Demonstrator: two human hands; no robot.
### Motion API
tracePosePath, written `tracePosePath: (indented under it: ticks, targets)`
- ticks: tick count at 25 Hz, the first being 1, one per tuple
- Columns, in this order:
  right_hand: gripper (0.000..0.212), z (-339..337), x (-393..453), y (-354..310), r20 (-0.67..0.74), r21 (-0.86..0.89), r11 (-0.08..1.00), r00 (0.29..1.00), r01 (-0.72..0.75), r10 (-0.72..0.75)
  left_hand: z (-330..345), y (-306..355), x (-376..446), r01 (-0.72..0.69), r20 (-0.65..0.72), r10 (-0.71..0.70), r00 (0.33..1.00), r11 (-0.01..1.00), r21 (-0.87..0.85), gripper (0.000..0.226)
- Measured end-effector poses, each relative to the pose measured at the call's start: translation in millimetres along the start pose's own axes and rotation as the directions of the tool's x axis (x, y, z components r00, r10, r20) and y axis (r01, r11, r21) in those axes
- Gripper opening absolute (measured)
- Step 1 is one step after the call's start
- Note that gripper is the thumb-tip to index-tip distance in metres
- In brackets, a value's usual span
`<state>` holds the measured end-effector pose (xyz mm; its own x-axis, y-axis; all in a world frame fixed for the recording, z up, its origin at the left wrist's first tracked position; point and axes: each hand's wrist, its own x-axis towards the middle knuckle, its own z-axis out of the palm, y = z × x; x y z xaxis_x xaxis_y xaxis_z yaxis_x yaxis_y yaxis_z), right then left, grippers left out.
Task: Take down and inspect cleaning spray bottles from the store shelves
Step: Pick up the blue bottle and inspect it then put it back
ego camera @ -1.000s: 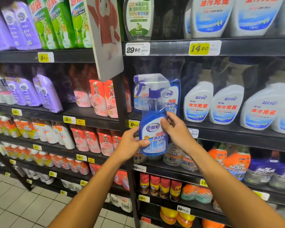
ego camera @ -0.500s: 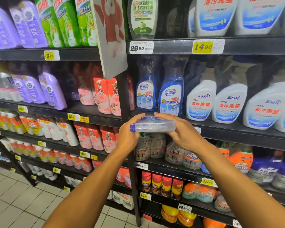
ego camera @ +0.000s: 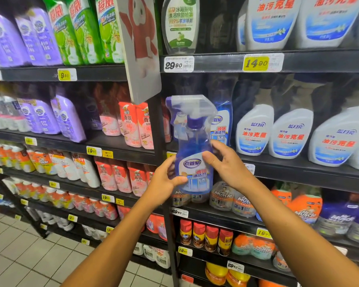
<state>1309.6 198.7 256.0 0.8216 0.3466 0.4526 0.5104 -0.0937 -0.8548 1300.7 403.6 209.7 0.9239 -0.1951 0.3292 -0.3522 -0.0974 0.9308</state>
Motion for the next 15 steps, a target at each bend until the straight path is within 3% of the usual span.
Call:
tracePosePath:
  ticks: [2,4,6,9,15]
  targets:
    - [0.018,2.8,1.1,-0.4,-0.034,0.124,0.991,0.998,-0.041,0.046,3.1,4.6,-13.1,0.05,0.041,-0.043,0.998,0.982,-0.184,0.055]
    - [0.017,5.1,1.7,-0.9,-0.065,0.192,0.977,0.992,-0.092,0.106,2.6,10.5,-22.7,0.091,0.073,-0.074,0.995,0.956,-0.28,0.07]
    - [0.016,6.8,5.3,-1.8,-0.099,0.222,0.969,0.986,-0.107,0.131,-1.7,18.3,-26.3,0.101,0.067,-0.085,0.994,0.949,-0.3,0.076]
    - [0.013,11.1,16.7,-10.2,-0.159,0.255,0.961,0.976,-0.104,0.148,-7.5,35.7,-22.7,0.053,0.061,-0.036,0.998,0.948,-0.315,0.065]
    - [0.022,14.2,40.7,-30.8,-0.17,0.394,0.877,0.915,-0.276,0.365,-8.2,82.1,-3.5,0.107,-0.037,-0.121,0.992,0.957,-0.268,0.049]
